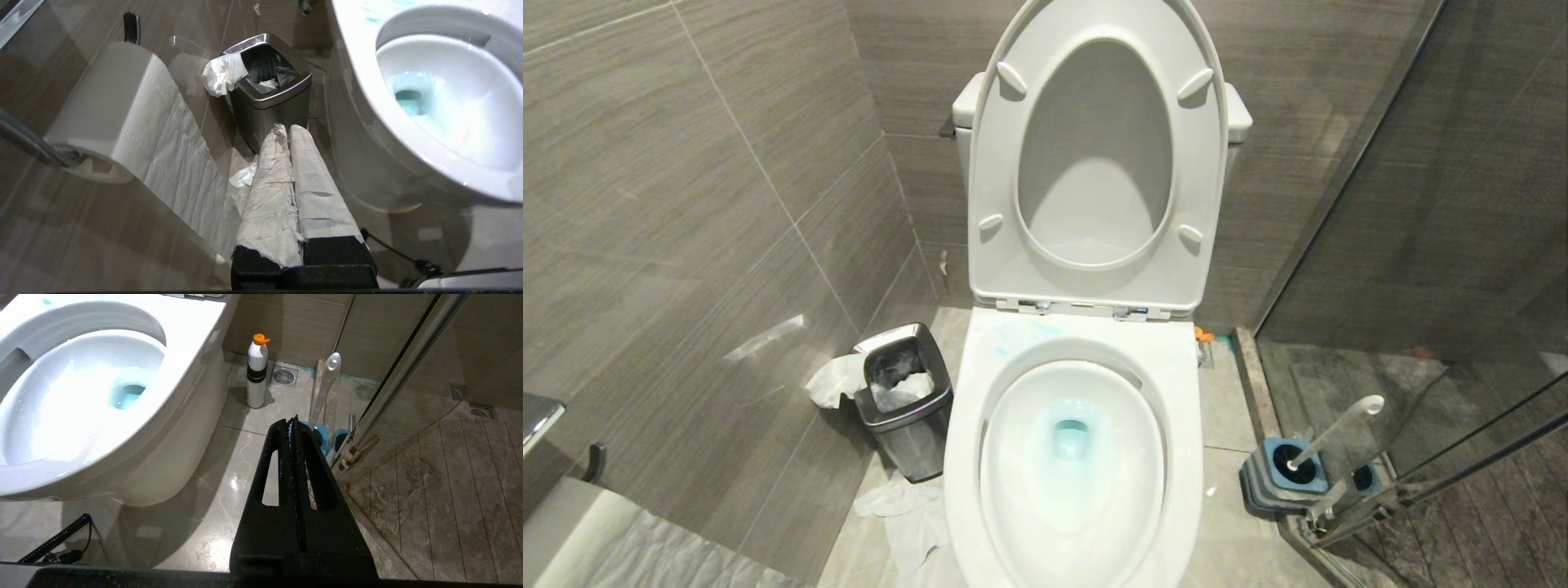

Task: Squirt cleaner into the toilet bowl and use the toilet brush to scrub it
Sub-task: Flush the toilet

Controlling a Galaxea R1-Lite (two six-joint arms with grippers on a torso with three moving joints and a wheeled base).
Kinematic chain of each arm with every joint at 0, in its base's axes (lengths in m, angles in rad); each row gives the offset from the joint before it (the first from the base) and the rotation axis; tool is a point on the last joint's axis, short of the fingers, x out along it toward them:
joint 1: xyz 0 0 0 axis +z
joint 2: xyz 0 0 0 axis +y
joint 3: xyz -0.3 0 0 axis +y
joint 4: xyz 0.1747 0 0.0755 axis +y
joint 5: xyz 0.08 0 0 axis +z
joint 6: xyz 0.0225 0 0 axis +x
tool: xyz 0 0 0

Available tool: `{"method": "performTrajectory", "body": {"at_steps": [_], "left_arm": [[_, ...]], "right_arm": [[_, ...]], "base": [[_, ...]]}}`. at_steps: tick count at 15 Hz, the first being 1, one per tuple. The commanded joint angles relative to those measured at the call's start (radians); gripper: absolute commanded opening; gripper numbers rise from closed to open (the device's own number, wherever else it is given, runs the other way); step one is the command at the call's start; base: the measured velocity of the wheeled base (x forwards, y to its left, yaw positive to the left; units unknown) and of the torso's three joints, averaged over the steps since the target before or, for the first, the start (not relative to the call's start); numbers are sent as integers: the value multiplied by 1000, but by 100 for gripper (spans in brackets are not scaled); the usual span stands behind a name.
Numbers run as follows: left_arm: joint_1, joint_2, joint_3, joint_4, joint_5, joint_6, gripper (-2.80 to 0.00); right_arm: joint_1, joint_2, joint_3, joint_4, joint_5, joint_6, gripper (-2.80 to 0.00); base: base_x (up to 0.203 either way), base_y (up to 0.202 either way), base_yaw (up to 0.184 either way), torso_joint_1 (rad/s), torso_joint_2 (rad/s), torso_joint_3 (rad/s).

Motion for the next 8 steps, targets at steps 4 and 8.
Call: {"method": "performTrajectory", "body": {"at_steps": [4,8], "left_arm": [[0,11,-92,8,-70,63,-280],[-1,183,-291,13,-89,64,-280]], "right_arm": [[0,2,0,0,0,0,-280],[0,2,-1,0,0,0,-280]], "base": [[0,0,0,0,0,0],[0,0,0,0,0,0]]}}
